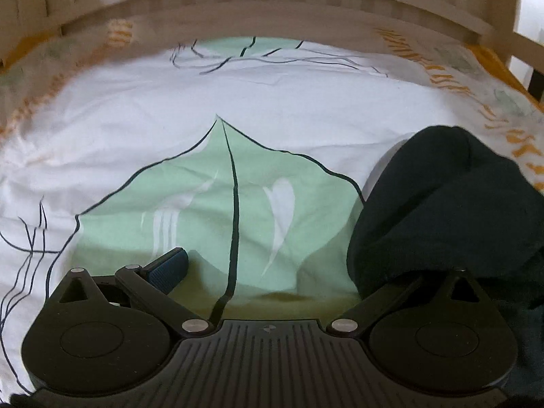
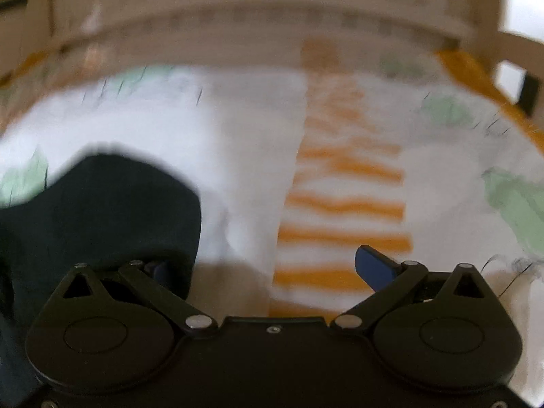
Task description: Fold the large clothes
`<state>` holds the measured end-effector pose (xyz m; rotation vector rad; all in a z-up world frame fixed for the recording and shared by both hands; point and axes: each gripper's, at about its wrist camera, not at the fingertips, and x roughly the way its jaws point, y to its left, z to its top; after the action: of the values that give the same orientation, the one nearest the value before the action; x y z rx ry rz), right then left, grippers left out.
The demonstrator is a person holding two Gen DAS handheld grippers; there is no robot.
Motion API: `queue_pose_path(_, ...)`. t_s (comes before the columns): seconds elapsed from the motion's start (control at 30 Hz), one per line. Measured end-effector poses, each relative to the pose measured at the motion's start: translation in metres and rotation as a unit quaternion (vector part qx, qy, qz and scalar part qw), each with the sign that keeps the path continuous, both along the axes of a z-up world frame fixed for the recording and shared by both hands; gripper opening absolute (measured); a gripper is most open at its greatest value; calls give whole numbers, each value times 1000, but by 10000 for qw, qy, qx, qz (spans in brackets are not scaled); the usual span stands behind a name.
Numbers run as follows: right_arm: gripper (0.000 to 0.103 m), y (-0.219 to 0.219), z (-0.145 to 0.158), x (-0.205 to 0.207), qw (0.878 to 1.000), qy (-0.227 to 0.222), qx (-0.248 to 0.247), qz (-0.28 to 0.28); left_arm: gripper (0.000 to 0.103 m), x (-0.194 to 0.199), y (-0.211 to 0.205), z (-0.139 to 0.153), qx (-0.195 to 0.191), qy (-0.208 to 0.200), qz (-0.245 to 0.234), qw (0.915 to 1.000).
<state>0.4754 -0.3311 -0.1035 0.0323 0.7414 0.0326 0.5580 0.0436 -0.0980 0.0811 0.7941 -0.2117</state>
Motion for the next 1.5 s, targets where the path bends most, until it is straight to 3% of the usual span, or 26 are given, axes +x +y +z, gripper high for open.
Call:
queue_pose_path(0.13, 102, -5, 12, -21, 9992, -99, 199, 323, 103, 0, -2, 14, 225, 60, -527, 9983)
queue_pose_path(0.27, 102, -2, 25, -37, 9955, -223, 220, 897, 103, -18, -1, 27, 560, 127, -1439, 9879)
queue_pose_path(0.33, 102, -2, 31, -46, 9933, -317, 272, 1073, 103, -24, 2, 36, 481, 146, -1700, 9842)
queue_pose_path(0.37, 102, 0, 34, -49, 9925, -370, 326, 1116, 103, -28, 4, 43, 264, 108, -1720, 9847)
queue_pose_path(0.47, 102, 4, 44, -49, 9906, -593, 493, 1128, 103, -25, 10, 64, -889, -101, -1362, 9866)
queue_pose_path(0.57, 102, 10, 49, -35, 9905, -705, 615, 1008, 103, -12, -3, 67, -1446, -157, -813, 9860)
queue_pose_path(0.7, 102, 19, 45, -11, 9920, -716, 737, 735, 103, 2, -37, 50, -1103, -163, -460, 9927)
queue_pose_path(0.87, 102, 27, 24, 13, 9956, -506, 683, 405, 103, 20, -71, 5, -30, 156, -376, 9992)
queue_pose_path(0.93, 102, 32, 11, 22, 9977, -347, 477, 345, 103, 25, -76, -9, 215, 94, -378, 9990)
queue_pose_path(1.03, 103, 34, -13, 30, 9994, -4, 225, 250, 103, 25, -66, -21, -133, -49, -349, 9993)
queue_pose_path(1.17, 103, 36, -14, 26, 9997, -106, 110, 213, 103, 20, -59, -17, -174, -92, -342, 9992)
queue_pose_path(1.27, 102, 28, -6, 22, 9988, -135, 399, 230, 103, 25, -59, -17, -213, -42, -352, 9991)
queue_pose_path(1.5, 102, 20, 29, 16, 9888, -802, 1099, 607, 103, 21, -56, -22, -430, -179, -324, 9984)
